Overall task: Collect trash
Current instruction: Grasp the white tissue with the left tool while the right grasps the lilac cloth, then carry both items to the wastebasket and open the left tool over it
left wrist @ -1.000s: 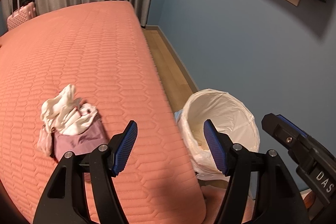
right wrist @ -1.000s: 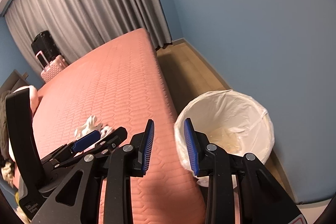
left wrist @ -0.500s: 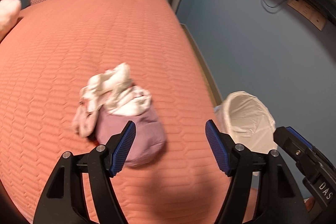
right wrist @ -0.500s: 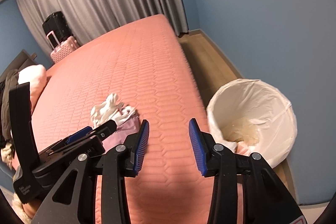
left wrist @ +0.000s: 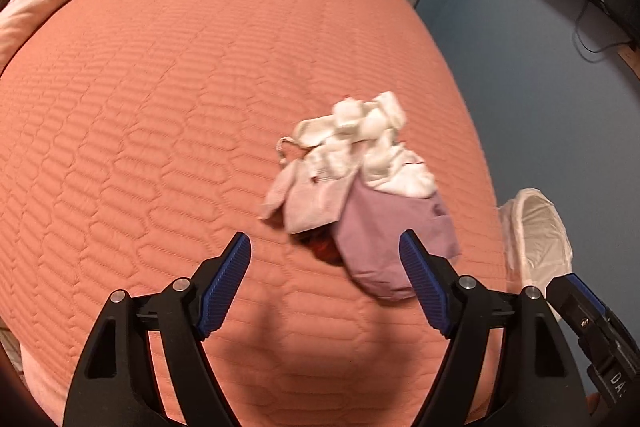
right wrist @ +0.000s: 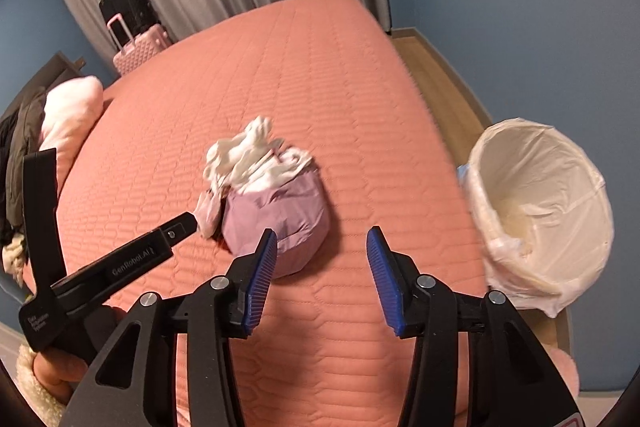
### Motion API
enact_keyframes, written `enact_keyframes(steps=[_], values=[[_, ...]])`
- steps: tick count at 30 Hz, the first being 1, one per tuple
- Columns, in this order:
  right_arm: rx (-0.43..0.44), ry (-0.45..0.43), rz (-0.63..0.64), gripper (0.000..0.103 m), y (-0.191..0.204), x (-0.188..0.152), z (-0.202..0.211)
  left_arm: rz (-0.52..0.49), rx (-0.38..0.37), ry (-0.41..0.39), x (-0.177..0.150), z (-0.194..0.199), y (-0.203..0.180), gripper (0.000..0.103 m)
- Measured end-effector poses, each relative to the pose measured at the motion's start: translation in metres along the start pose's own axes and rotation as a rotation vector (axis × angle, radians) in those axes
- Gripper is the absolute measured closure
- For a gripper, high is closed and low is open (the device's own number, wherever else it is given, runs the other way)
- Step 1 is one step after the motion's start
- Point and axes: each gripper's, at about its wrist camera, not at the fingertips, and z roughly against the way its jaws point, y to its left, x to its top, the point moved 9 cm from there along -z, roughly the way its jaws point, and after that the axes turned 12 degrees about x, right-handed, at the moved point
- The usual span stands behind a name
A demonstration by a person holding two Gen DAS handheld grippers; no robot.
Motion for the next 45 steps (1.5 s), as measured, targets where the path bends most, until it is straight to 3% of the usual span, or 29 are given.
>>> enact_keyframes(steps=[8, 19, 20, 22, 24, 26, 29, 31, 33, 45], values=[[0.008, 0.053, -0.001, 0.048, 0.012, -0.011, -0.042, 0.044, 0.01, 0.042, -0.002, -0.019, 0.025, 0.03], [0.024, 0.119, -0.054, 0.048, 0.009, -0.011, -0.088, 0.034, -0.062, 0.093, 0.004, -0.049, 0.004, 0.03], [0.024, 0.123, -0.056, 0.048, 0.009, -0.012, -0.092, 0.031, -0.064, 0.096, 0.004, -0.051, 0.002, 0.031], [0.021, 0.128, -0.056, 0.048, 0.009, -0.013, -0.095, 0.026, -0.066, 0.099, 0.004, -0.055, 0.0, 0.042], [0.026, 0.141, -0.063, 0.054, 0.009, -0.014, -0.1, 0.025, -0.085, 0.116, 0.003, -0.059, -0.002, 0.05], [0.034, 0.155, -0.07, 0.075, 0.009, -0.017, -0.105, 0.02, -0.096, 0.117, 0.002, -0.059, -0.002, 0.061], [0.054, 0.182, -0.076, 0.097, 0.01, -0.021, -0.112, -0.003, -0.104, 0.112, 0.0, -0.058, -0.003, 0.078], [0.056, 0.181, -0.065, 0.1, 0.013, -0.021, -0.111, -0.01, -0.109, 0.101, 0.001, -0.054, -0.004, 0.09], [0.063, 0.173, -0.054, 0.1, 0.016, -0.019, -0.107, -0.011, -0.115, 0.083, 0.004, -0.047, -0.005, 0.093], [0.13, -0.036, -0.016, 0.101, 0.042, 0.03, -0.019, -0.018, -0.182, -0.052, 0.025, 0.027, -0.018, 0.096]])
